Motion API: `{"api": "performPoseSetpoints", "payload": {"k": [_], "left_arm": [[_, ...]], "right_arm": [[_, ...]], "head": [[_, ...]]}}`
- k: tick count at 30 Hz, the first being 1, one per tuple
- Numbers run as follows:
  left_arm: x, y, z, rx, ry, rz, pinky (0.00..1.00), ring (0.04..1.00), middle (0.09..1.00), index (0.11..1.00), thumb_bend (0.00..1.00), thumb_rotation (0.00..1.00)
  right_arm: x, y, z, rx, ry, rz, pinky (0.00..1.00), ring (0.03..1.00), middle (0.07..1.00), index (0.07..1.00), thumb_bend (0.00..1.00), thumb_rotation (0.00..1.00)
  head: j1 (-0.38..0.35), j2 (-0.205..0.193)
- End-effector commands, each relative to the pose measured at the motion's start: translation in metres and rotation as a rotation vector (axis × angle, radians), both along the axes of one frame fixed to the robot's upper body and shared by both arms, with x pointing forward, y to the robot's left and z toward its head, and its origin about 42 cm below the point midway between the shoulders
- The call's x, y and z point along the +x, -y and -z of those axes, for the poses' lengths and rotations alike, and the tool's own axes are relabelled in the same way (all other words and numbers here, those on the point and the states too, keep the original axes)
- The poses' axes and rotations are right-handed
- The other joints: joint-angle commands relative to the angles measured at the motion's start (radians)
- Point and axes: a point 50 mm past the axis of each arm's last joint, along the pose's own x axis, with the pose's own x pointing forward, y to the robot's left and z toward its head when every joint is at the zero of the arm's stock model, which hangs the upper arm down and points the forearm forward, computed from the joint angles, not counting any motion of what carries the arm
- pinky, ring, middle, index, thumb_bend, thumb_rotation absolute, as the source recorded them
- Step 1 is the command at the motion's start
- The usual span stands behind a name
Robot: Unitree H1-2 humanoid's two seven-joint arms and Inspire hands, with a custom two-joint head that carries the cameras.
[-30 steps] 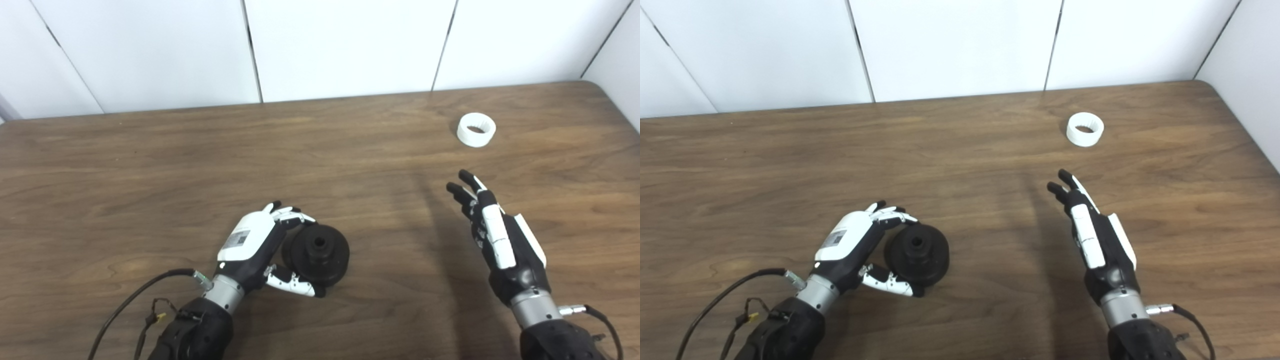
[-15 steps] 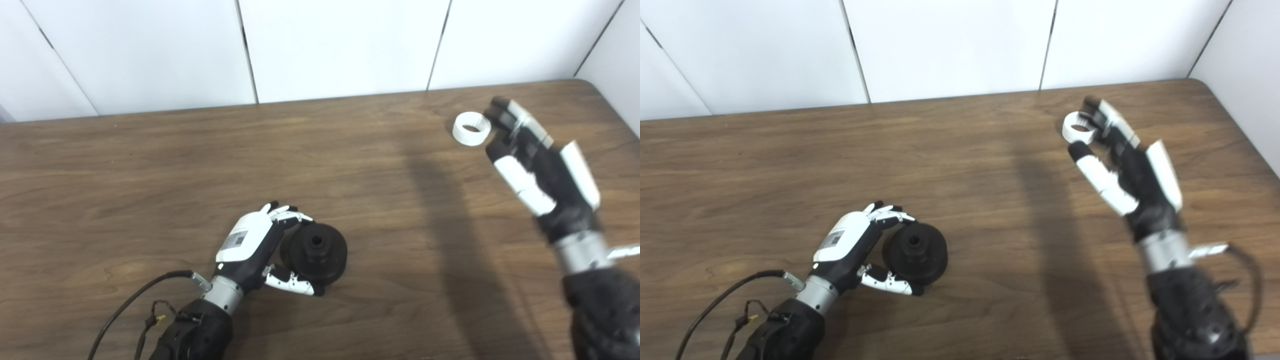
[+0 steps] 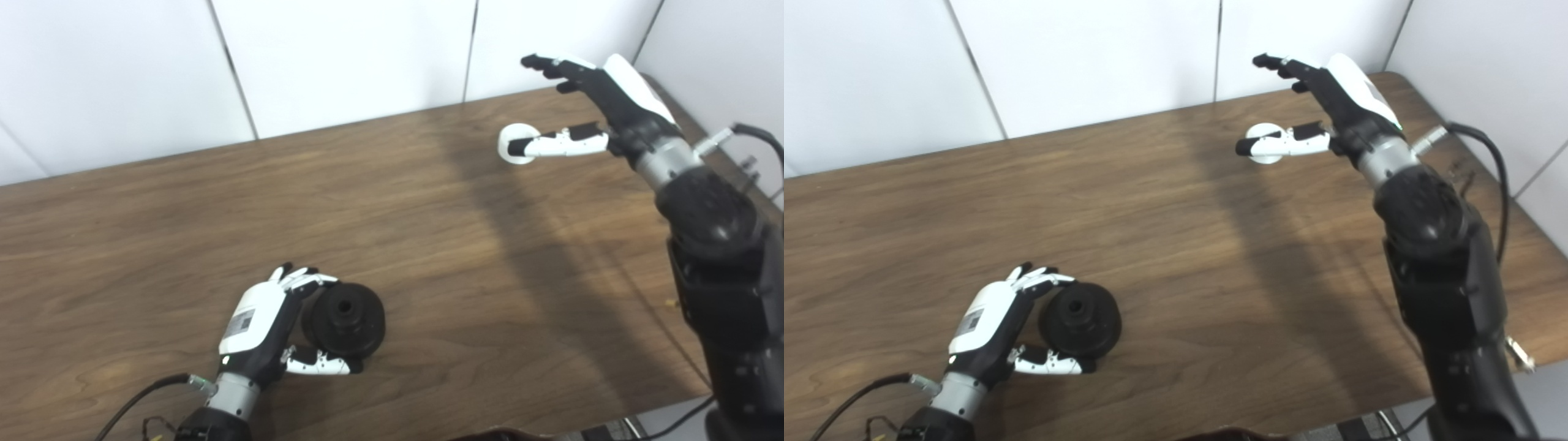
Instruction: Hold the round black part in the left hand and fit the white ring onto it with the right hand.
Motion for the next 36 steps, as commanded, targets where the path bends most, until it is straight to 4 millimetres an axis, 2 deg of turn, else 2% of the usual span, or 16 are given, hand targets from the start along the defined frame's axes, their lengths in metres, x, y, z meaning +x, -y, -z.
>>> {"api": "performPoseSetpoints", "payload": {"k": [1,8,13,19,31,36], "left_arm": [[-0.001,-0.007,-0.002,0.023,0.011,-0.001,1.00,0.869,0.768,0.483,0.52,0.05],[-0.006,-0.008,0.004,0.004,0.020,0.005,1.00,0.852,0.763,0.483,0.52,0.05],[-0.010,-0.007,0.011,0.009,0.012,0.002,1.00,0.851,0.765,0.484,0.52,0.05],[-0.010,-0.005,0.018,0.007,0.018,-0.005,1.00,0.843,0.757,0.484,0.52,0.05],[-0.012,-0.007,0.023,0.003,0.027,-0.007,1.00,0.851,0.767,0.484,0.52,0.05],[-0.013,-0.007,0.024,-0.003,0.024,-0.007,1.00,0.854,0.770,0.484,0.52,0.05]], "right_arm": [[0.011,0.006,-0.019,-0.045,0.050,0.027,0.83,0.879,0.867,0.815,0.86,0.34],[0.038,0.022,-0.020,-0.084,-0.012,0.070,0.81,0.863,0.855,0.806,0.88,0.30],[0.055,0.031,-0.010,-0.129,-0.070,0.090,0.84,0.872,0.849,0.814,0.89,0.29],[0.074,0.036,0.002,-0.142,-0.122,0.104,0.84,0.869,0.853,0.828,0.89,0.25],[0.116,0.032,0.019,-0.202,-0.245,0.133,0.81,0.868,0.875,0.850,0.95,0.32],[0.127,0.024,0.024,-0.217,-0.271,0.133,0.73,0.834,0.859,0.846,0.95,0.29]], "head": [[-0.009,-0.014],[-0.003,-0.060],[0.035,-0.114],[0.035,-0.146],[0.033,-0.156],[0.028,-0.156]]}}
